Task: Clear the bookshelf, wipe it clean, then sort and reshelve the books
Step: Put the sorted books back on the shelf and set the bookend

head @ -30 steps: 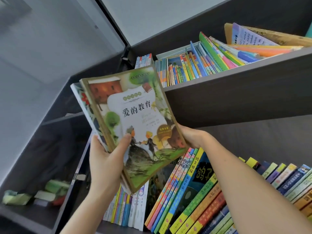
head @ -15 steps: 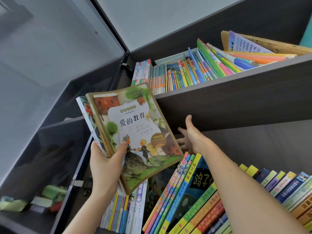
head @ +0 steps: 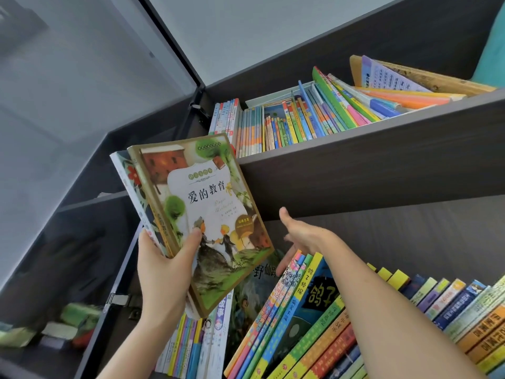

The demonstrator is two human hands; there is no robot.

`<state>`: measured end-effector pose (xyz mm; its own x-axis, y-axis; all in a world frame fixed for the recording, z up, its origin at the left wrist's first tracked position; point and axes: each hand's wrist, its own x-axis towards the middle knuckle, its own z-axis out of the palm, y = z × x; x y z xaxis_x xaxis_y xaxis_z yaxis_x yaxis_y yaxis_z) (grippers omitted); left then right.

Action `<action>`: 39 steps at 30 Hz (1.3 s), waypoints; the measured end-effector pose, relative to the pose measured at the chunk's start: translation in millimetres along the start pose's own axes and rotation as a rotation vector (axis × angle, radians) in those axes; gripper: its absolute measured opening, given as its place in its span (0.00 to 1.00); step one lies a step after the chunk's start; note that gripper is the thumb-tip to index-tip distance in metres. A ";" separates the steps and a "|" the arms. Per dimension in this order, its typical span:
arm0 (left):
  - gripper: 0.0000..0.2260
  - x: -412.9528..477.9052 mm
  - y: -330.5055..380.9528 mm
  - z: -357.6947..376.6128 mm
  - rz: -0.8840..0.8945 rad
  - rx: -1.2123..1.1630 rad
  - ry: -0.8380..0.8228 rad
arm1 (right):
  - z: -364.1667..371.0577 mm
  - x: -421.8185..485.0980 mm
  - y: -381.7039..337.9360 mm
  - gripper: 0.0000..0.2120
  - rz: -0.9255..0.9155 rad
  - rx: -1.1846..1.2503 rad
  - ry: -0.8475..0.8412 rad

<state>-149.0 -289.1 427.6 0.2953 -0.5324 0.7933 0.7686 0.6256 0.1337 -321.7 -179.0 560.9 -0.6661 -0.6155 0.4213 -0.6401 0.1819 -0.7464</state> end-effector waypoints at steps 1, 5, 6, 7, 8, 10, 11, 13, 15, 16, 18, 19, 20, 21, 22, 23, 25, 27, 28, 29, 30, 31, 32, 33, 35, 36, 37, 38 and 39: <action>0.14 -2.5 0.1 0.9 0.003 0.013 -0.013 | -1.3 0.9 -0.2 0.47 0.001 0.010 0.046; 0.14 -16.0 0.4 7.9 0.009 0.040 -0.089 | -7.5 -3.9 -0.8 0.41 0.020 0.051 0.204; 0.14 -20.0 0.7 11.1 0.016 0.048 -0.108 | -9.4 -7.2 -1.3 0.38 0.012 0.085 0.219; 0.15 -24.6 1.1 14.6 0.026 0.063 -0.126 | -11.6 -8.9 -0.5 0.37 -0.001 0.121 0.237; 0.15 -28.8 0.3 17.8 0.035 0.082 -0.141 | -13.1 -11.3 -0.4 0.36 -0.027 0.163 0.255; 0.16 -35.5 -3.1 24.7 0.040 0.125 -0.178 | -14.6 -11.0 1.2 0.35 -0.084 0.284 0.288; 0.16 -38.4 -6.4 27.6 0.027 0.145 -0.201 | -15.8 -8.0 2.5 0.35 -0.095 0.363 0.314; 0.17 -41.9 -15.6 31.2 -0.008 0.182 -0.248 | -17.1 -3.3 2.9 0.36 -0.128 0.470 0.416; 0.15 -43.7 -26.8 33.8 -0.039 0.250 -0.292 | -18.0 -2.8 3.0 0.37 -0.149 0.482 0.498; 0.13 -43.0 -31.8 35.1 -0.058 0.298 -0.305 | -17.0 -4.1 2.4 0.37 -0.151 0.475 0.509; 0.12 -37.6 -42.4 39.4 -0.079 0.412 -0.315 | -14.8 -7.2 1.6 0.38 -0.134 0.437 0.486; 0.13 -33.5 -47.7 42.4 -0.087 0.478 -0.311 | -14.0 -9.2 1.2 0.38 -0.120 0.404 0.469; 0.14 -29.5 -52.8 44.5 -0.097 0.553 -0.304 | -12.7 -12.3 1.2 0.37 -0.104 0.354 0.453; 0.16 -25.8 -56.4 47.0 -0.107 0.623 -0.303 | -12.6 -14.9 1.3 0.36 -0.092 0.306 0.441; 0.17 -22.7 -59.2 49.2 -0.127 0.679 -0.309 | -12.2 -15.3 1.8 0.36 -0.086 0.257 0.436; 0.18 -20.6 -60.9 51.1 -0.149 0.718 -0.323 | -11.0 -16.5 2.2 0.35 -0.090 0.187 0.450; 0.18 -18.6 -61.5 55.7 -0.155 0.792 -0.365 | -9.7 -18.7 2.7 0.32 -0.162 -0.033 0.561; 0.18 -19.9 -62.1 59.1 -0.107 0.857 -0.370 | -10.7 -25.3 -1.0 0.28 -0.341 -0.219 0.739; 0.18 -21.9 -61.8 59.3 -0.089 0.873 -0.358 | -11.3 -31.7 -5.6 0.26 -0.436 -0.259 0.778; 0.18 -23.8 -62.0 58.8 -0.072 0.880 -0.343 | -10.8 -40.1 -11.9 0.25 -0.515 -0.280 0.758; 0.18 -26.0 -62.8 58.3 -0.059 0.880 -0.333 | -9.3 -51.1 -18.3 0.25 -0.566 -0.308 0.682; 0.18 -29.1 -63.2 58.0 -0.052 0.879 -0.329 | -6.8 -65.0 -22.5 0.25 -0.597 -0.373 0.591; 0.18 -28.9 -63.5 57.6 -0.041 0.886 -0.318 | -3.5 -77.4 -27.5 0.26 -0.629 -0.490 0.513; 0.18 -28.8 -63.7 57.4 -0.030 0.901 -0.314 | -0.7 -93.0 -31.0 0.27 -0.657 -0.640 0.450; 0.18 -28.7 -64.2 56.2 0.002 0.928 -0.315 | 1.9 -125.3 -30.3 0.26 -0.687 -0.968 0.314; 0.17 -29.0 -65.2 54.8 0.026 0.931 -0.316 | 2.2 -138.8 -25.3 0.29 -0.684 -1.150 0.230; 0.17 -28.5 -66.6 52.9 0.050 0.926 -0.320 | 2.8 -148.7 -19.0 0.36 -0.660 -1.353 0.146; 0.16 -31.3 -68.8 52.0 0.069 0.913 -0.331 | 3.5 -156.7 -7.2 0.44 -0.614 -1.556 0.059; 0.16 -31.7 -69.6 50.6 0.093 0.903 -0.336 | 5.9 -160.5 5.2 0.51 -0.581 -1.732 -0.002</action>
<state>-240.6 -286.8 423.1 0.0475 -0.3556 0.9334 -0.0163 0.9341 0.3567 -215.9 -83.7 486.4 -0.2405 -0.8838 0.4014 -0.3945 0.4669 0.7915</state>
